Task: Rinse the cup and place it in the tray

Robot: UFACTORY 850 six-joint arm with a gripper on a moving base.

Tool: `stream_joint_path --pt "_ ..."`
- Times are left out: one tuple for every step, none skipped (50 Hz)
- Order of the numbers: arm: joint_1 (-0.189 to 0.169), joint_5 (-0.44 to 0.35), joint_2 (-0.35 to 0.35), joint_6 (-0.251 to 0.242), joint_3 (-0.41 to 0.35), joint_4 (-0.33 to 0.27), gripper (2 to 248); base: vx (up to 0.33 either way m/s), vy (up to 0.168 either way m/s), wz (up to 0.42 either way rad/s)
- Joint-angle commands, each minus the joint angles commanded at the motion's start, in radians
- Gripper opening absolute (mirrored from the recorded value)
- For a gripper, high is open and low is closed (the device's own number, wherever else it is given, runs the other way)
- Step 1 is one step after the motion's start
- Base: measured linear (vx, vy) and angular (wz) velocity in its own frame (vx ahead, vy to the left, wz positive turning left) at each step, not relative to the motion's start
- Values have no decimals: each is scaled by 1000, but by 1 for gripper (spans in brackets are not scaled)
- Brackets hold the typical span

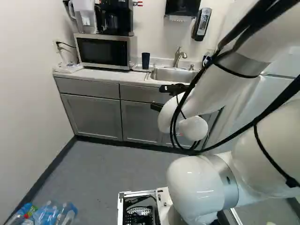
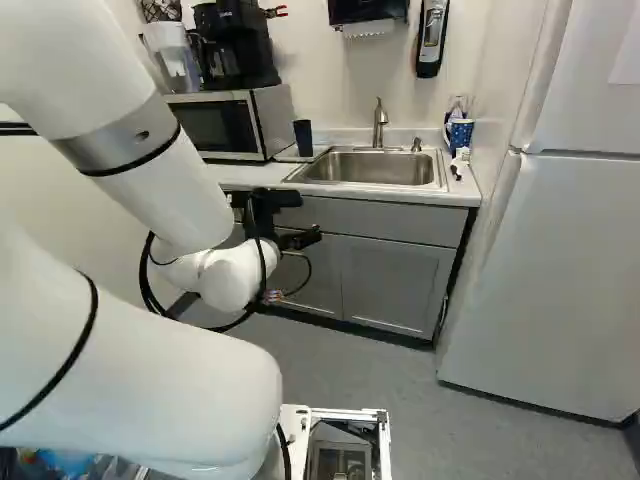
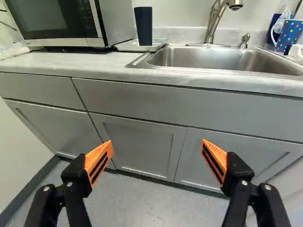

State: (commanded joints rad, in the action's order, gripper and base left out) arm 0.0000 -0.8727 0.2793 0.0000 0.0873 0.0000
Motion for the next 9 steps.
stream_joint_path --pt "0 0 0 0 0 0 247 0 0 0" --pt "0 0 0 0 0 0 247 0 0 0" --pt "0 0 0 0 0 0 247 0 0 0" --pt "0 0 0 0 0 0 247 0 0 0" --pt "0 0 0 0 0 0 247 0 0 0" --pt "0 0 0 0 0 0 247 0 0 0" --pt "0 0 0 0 0 0 247 0 0 0" --pt "0 0 0 0 0 0 247 0 0 0" --pt "0 0 0 0 0 0 247 0 0 0"
